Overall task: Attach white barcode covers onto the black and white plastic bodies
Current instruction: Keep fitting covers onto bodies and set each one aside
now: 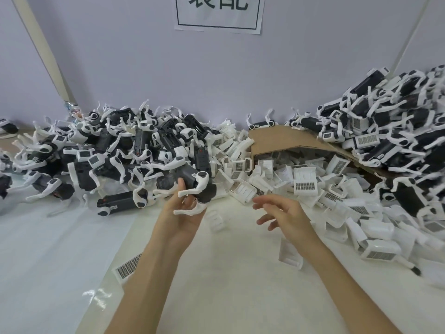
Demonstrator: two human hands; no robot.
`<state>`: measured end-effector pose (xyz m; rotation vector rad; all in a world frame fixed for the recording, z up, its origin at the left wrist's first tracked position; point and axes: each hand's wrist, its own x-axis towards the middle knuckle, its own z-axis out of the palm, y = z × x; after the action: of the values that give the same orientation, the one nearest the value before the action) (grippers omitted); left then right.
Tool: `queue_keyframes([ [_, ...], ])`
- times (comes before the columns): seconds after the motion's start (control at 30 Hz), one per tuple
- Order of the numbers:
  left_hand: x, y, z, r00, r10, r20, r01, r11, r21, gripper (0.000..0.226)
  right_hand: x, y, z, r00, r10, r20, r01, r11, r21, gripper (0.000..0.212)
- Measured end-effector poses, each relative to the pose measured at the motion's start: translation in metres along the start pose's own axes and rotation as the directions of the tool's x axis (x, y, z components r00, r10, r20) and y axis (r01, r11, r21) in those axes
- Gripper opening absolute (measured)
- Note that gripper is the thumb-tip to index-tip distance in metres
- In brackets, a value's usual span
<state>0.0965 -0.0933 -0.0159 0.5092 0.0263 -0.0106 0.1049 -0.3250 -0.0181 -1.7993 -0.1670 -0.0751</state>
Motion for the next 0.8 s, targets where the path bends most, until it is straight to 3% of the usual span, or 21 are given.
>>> queue_keyframes([
  [0.07,0.001,-0.002,-0.002,0.998,-0.042,-0.042,0.042,0.999,-0.002,0.032,-0.001,0.005,0.005,0.996,-0.086,0.024,0.089,0.971,-0.22,0.025],
  [0.17,0.001,-0.001,-0.005,0.993,-0.055,-0.105,0.063,0.996,0.069,0.032,-0.007,0.012,0.019,0.962,-0.193,0.195,0.259,0.873,-0.413,0.04],
  [0.27,0.0,0.002,-0.004,0.991,-0.085,-0.1,0.095,0.991,0.098,0.026,-0.007,0.019,0.027,0.928,-0.147,0.342,0.349,0.665,-0.661,0.065],
  [0.33,-0.001,0.003,-0.002,0.987,-0.11,-0.113,0.122,0.987,0.104,0.042,-0.007,0.019,0.026,0.923,-0.052,0.381,0.339,0.579,-0.742,0.075],
  [0.53,-0.005,-0.003,0.004,0.967,-0.151,-0.204,0.173,0.981,0.093,0.079,-0.016,0.019,0.036,0.85,-0.095,0.519,0.492,0.497,-0.715,0.072],
  [0.6,-0.004,-0.004,0.002,0.971,-0.129,-0.202,0.157,0.98,0.126,0.07,-0.018,0.02,0.046,0.824,-0.111,0.555,0.531,0.492,-0.69,0.07],
  [0.7,-0.002,-0.001,0.001,0.981,-0.049,-0.19,0.081,0.983,0.165,0.02,-0.017,0.02,0.049,0.85,-0.179,0.495,0.502,0.557,-0.662,0.059],
  [0.73,-0.002,-0.001,0.001,0.983,-0.029,-0.183,0.063,0.981,0.181,0.019,-0.016,0.018,0.047,0.863,-0.212,0.458,0.487,0.586,-0.647,0.051],
  [0.8,-0.002,0.0,0.002,0.984,-0.005,-0.177,0.048,0.971,0.235,0.045,-0.015,0.017,0.045,0.879,-0.282,0.384,0.471,0.638,-0.609,0.029],
])
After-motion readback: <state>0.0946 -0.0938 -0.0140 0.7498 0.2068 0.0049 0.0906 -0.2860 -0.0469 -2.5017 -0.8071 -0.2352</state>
